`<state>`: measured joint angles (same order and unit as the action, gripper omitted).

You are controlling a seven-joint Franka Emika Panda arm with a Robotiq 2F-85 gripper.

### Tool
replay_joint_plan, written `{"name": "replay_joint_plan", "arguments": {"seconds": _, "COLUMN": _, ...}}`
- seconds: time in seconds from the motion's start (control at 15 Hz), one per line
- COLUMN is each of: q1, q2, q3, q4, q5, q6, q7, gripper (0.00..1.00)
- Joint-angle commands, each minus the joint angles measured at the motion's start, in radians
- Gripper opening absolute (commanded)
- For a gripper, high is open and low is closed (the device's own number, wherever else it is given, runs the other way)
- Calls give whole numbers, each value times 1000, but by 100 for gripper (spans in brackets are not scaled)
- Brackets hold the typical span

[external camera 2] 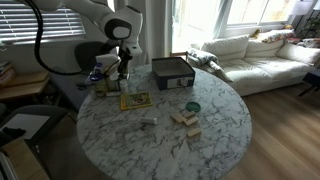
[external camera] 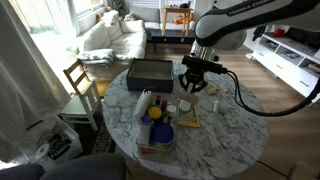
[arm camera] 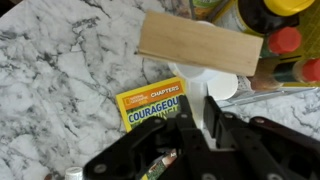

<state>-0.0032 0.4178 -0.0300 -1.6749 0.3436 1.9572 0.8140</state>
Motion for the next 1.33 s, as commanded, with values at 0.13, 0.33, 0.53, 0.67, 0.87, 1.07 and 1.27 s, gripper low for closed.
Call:
{"name": "replay_joint_plan", "arguments": {"seconds": 0.13, "q1": 6, "q2": 62, "q3": -1, "q4": 76, "q5": 33, "q6": -2, "q7": 85, "gripper": 5}}
{"name": "replay_joint_plan", "arguments": {"seconds": 0.33, "q1": 7, "q2": 90, "q3": 2, "q4": 101, "q5": 46, "q6": 9, "q7": 122, "gripper": 5}}
{"name": "replay_joint_plan", "arguments": {"seconds": 0.53, "q1": 8, "q2": 115, "q3": 1, "q4": 122, "q5": 53, "q6": 25, "q7": 153, "gripper": 5}}
{"name": "replay_joint_plan", "arguments": {"seconds": 0.67, "q1": 6, "q2": 128, "q3": 3, "q4": 131, "q5": 59, "q6": 49, "q7": 170, "gripper": 5}}
{"name": "replay_joint_plan", "arguments": {"seconds": 0.87, "q1": 8, "q2": 143, "q3": 3, "q4": 136, "q5": 63, "q6": 100, "q7": 197, "gripper": 5}}
{"name": "replay_joint_plan", "arguments": {"seconds": 1.07, "q1": 8, "q2": 156, "q3": 1, "q4": 140, "q5": 50, "q6": 125, "q7": 214, "gripper": 5}}
{"name": "replay_joint_plan", "arguments": {"seconds": 1.27, "q1": 7, "q2": 163, "q3": 3, "q4": 141, "q5": 44, "q6": 121, "q7": 205, "gripper": 5}}
